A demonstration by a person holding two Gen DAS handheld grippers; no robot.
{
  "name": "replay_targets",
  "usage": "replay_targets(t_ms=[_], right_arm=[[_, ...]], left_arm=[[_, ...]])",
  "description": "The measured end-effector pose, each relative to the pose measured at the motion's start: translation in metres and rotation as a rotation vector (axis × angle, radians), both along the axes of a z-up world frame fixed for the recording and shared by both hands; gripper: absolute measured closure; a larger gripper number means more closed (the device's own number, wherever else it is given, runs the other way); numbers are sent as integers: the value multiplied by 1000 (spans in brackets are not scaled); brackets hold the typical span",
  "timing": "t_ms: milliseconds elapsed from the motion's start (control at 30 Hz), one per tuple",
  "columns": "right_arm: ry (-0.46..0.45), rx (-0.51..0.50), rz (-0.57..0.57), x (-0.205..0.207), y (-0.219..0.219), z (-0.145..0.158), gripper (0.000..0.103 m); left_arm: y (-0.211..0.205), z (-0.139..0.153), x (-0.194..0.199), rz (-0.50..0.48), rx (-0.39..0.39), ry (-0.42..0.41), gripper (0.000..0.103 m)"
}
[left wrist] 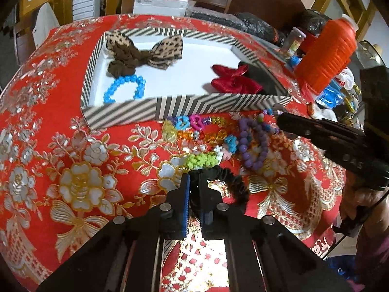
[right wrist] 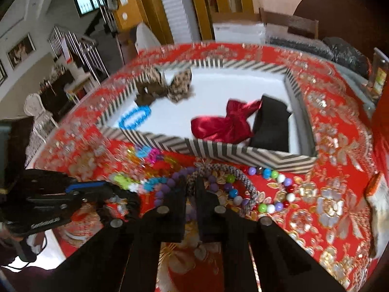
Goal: Organize jewelry
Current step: 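Grasp the black coiled bracelet with the left tool while the right tool grasps the grey beaded bracelet, then lift the black bracelet with the left tool while the right tool lifts the grey bracelet toward the tray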
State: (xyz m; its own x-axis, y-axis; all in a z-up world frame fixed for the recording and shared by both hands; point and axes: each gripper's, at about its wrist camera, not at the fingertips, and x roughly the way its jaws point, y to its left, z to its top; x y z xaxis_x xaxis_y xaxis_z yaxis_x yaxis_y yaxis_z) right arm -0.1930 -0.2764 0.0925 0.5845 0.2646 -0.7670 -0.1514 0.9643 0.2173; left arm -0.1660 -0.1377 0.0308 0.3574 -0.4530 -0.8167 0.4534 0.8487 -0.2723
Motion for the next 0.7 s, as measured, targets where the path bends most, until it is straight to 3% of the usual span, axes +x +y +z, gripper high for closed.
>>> replay_targets(t_ms=[467,700], right_arm=[[-110,35,-42,-25,-13,48,96],[-137,16,-41,-23,-14,61,96]], left_arm=[[7,67,-4,-8,-44,-139,99],[8,82,12,29,-26,-201,99]])
